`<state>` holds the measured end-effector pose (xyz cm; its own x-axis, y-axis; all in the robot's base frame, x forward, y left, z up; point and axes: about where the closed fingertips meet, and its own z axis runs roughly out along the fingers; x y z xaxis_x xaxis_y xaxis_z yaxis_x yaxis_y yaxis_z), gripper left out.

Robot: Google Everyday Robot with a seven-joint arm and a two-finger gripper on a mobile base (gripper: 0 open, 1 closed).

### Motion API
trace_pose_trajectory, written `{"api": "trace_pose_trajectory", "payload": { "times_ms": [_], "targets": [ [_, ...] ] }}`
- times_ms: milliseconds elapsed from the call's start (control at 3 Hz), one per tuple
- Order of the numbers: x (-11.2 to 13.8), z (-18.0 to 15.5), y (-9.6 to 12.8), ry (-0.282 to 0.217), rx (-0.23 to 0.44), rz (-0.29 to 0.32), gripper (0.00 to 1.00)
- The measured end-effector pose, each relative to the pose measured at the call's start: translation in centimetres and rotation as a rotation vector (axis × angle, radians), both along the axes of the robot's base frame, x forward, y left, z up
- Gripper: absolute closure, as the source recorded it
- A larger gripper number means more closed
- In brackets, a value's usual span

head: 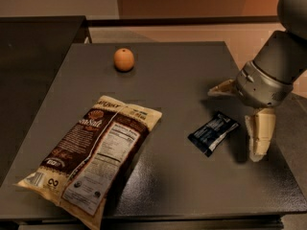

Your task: Move rxbar blueberry near orange

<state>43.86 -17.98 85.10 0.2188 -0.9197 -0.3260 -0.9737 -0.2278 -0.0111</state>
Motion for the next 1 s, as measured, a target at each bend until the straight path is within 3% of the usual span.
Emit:
{"api": "trace_pose_trajectory", "payload": {
  "times_ms": [333,1000],
  "targets": [
    [0.16,-0.6,0.45,0.004,0.001,0.015,0.0],
    [0.39,-1.44,1.33,0.02,-0.018,0.039,0.42]
  ]
}}
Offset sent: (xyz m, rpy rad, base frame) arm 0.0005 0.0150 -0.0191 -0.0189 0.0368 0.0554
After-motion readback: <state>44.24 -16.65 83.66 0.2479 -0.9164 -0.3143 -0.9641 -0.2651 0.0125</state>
